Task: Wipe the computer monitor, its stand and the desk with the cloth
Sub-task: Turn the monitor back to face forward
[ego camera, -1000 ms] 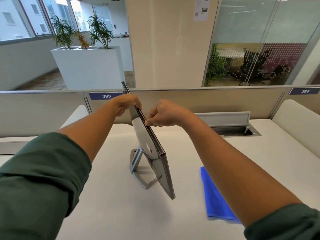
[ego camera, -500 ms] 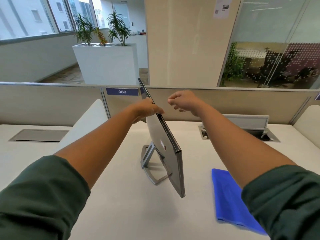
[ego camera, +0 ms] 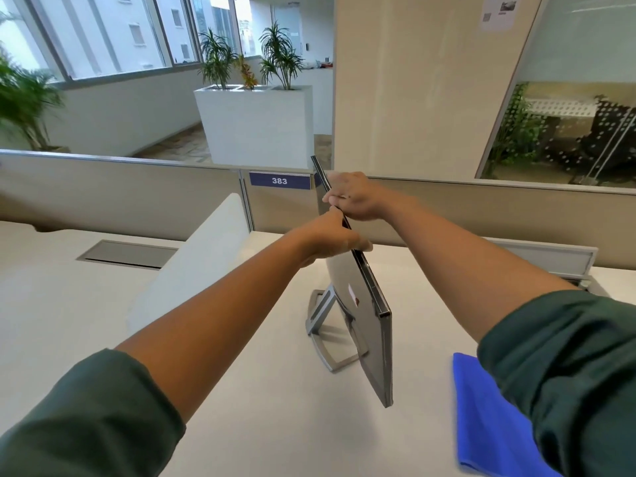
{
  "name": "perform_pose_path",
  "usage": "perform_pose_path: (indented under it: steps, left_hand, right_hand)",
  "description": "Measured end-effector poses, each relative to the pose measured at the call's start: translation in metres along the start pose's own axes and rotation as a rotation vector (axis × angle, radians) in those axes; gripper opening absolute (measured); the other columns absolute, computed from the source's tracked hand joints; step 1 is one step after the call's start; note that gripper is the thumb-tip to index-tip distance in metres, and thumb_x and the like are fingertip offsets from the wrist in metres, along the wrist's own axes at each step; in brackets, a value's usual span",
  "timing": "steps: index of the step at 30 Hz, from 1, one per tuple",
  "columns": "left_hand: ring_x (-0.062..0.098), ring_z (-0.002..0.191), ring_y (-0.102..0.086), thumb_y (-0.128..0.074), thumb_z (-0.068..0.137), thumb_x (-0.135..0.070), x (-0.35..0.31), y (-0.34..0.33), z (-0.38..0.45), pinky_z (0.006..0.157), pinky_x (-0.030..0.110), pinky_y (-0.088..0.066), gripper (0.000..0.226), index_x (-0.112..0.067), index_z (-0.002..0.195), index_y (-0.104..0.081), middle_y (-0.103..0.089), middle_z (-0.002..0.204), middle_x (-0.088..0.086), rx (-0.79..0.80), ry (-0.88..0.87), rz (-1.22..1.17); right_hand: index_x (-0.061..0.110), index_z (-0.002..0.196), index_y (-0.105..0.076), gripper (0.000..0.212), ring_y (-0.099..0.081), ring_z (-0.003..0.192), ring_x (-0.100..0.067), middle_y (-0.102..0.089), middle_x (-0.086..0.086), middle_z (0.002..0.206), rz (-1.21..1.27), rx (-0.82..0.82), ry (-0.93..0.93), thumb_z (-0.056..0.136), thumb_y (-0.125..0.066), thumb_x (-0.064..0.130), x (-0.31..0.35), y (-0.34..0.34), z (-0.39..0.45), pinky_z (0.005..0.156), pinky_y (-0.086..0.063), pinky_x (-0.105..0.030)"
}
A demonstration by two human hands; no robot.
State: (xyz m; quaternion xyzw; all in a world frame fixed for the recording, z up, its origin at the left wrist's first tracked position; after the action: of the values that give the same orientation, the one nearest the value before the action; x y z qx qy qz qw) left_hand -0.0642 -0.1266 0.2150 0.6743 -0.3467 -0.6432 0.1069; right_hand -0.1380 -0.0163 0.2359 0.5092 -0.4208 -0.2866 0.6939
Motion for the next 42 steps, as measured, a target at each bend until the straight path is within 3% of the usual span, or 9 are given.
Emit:
perform_pose_path:
  steps: [12, 15, 17, 20, 26, 31, 33, 38, 42]
  left_hand:
    - [0.037, 0.146, -0.022, -0.078, 0.079, -0.023, -0.002, 0.009, 0.001, 0.116, 0.053, -0.029, 0.087, -0.010, 0.151, -0.031, -0.025, 0.158, 0.017, 0.044, 0.012, -0.007]
    - [0.038, 0.146, -0.017, -0.076, 0.080, -0.021, -0.001, 0.019, 0.000, 0.116, 0.052, -0.028, 0.058, -0.014, 0.131, -0.051, -0.027, 0.155, 0.017, 0.049, 0.013, 0.037]
    - [0.030, 0.128, -0.039, -0.074, 0.081, -0.015, 0.002, 0.026, 0.000, 0.104, 0.039, -0.042, 0.035, -0.015, 0.111, -0.056, -0.048, 0.130, 0.011, 0.072, 0.025, 0.039]
    - [0.021, 0.107, -0.049, -0.072, 0.084, -0.010, 0.002, 0.036, -0.005, 0.084, 0.023, -0.045, 0.047, -0.008, 0.127, -0.052, -0.051, 0.106, 0.000, 0.135, 0.020, 0.093]
    - [0.031, 0.130, -0.045, -0.069, 0.088, -0.013, -0.001, 0.051, -0.010, 0.112, 0.046, -0.037, 0.067, -0.006, 0.147, -0.037, -0.047, 0.143, 0.014, 0.170, 0.042, 0.295]
    - [0.017, 0.084, -0.051, -0.065, 0.091, -0.013, -0.002, 0.064, -0.013, 0.069, 0.028, -0.040, 0.036, -0.007, 0.123, -0.049, -0.052, 0.090, 0.002, 0.154, 0.000, 0.500]
    - [0.018, 0.083, -0.052, -0.064, 0.092, -0.017, 0.002, 0.072, -0.014, 0.065, 0.029, -0.037, 0.035, -0.008, 0.123, -0.050, -0.053, 0.093, 0.003, 0.131, -0.004, 0.581]
    - [0.027, 0.116, -0.055, -0.061, 0.095, -0.024, 0.018, 0.095, -0.015, 0.073, 0.027, -0.042, 0.053, -0.010, 0.143, -0.043, -0.053, 0.139, 0.009, 0.073, 0.025, 0.699]
    - [0.028, 0.140, -0.040, -0.058, 0.098, -0.027, 0.037, 0.114, -0.020, 0.113, 0.040, -0.033, 0.061, -0.009, 0.152, -0.035, -0.040, 0.155, 0.010, 0.000, 0.067, 0.670]
  right_hand:
    - [0.052, 0.099, -0.063, 0.030, -0.022, 0.141, -0.019, -0.031, 0.004, 0.152, -0.169, -0.054, -0.104, 0.090, -0.039, 0.035, -0.007, 0.002, 0.004, 0.106, -0.031, -0.049]
    - [0.048, 0.105, -0.062, 0.032, -0.028, 0.136, -0.022, -0.037, 0.000, 0.147, -0.181, -0.053, -0.082, 0.093, -0.036, 0.032, -0.009, -0.001, 0.004, 0.101, -0.034, -0.047]
    - [0.047, 0.110, -0.060, 0.032, -0.029, 0.135, -0.023, -0.036, 0.000, 0.146, -0.176, -0.052, -0.073, 0.095, -0.035, 0.032, -0.011, -0.004, 0.005, 0.101, -0.034, -0.046]
    - [0.047, 0.115, -0.056, 0.031, -0.026, 0.139, -0.023, -0.030, 0.002, 0.152, -0.200, -0.044, -0.069, 0.097, -0.035, 0.035, -0.013, -0.007, 0.008, 0.105, -0.032, -0.048]
    - [0.044, 0.123, -0.053, 0.033, -0.019, 0.144, -0.021, -0.027, 0.003, 0.156, -0.211, -0.027, -0.050, 0.099, -0.033, 0.035, -0.016, -0.011, 0.013, 0.112, -0.025, -0.047]
    - [0.033, 0.114, -0.057, 0.026, -0.039, 0.129, -0.020, -0.048, 0.003, 0.135, -0.167, -0.074, 0.006, 0.098, -0.037, 0.028, -0.012, -0.013, 0.015, 0.097, -0.036, -0.037]
    - [0.037, 0.097, -0.052, 0.017, -0.049, 0.114, -0.021, -0.052, 0.003, 0.115, -0.145, -0.079, -0.004, 0.096, -0.038, 0.028, -0.009, -0.011, 0.017, 0.085, -0.038, -0.034]
    - [0.036, 0.114, -0.056, 0.028, -0.052, 0.108, -0.021, -0.054, 0.002, 0.120, -0.176, -0.067, -0.016, 0.097, -0.035, 0.036, -0.007, -0.013, 0.024, 0.087, -0.042, -0.038]
    - [0.032, 0.117, -0.057, 0.030, -0.050, 0.110, -0.021, -0.052, 0.004, 0.122, -0.162, -0.103, 0.010, 0.098, -0.035, 0.039, -0.011, -0.015, 0.026, 0.083, -0.039, -0.036]
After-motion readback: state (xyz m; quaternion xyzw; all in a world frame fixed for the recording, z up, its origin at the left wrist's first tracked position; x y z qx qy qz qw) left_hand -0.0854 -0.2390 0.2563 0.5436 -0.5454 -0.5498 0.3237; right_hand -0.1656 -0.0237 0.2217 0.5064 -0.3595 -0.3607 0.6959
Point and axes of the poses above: each hand's wrist, its own z-axis towards the middle knuckle, its own y-axis out of the back of the hand, x = y × z, the point moved 2 cm from there along z, towards the middle knuckle
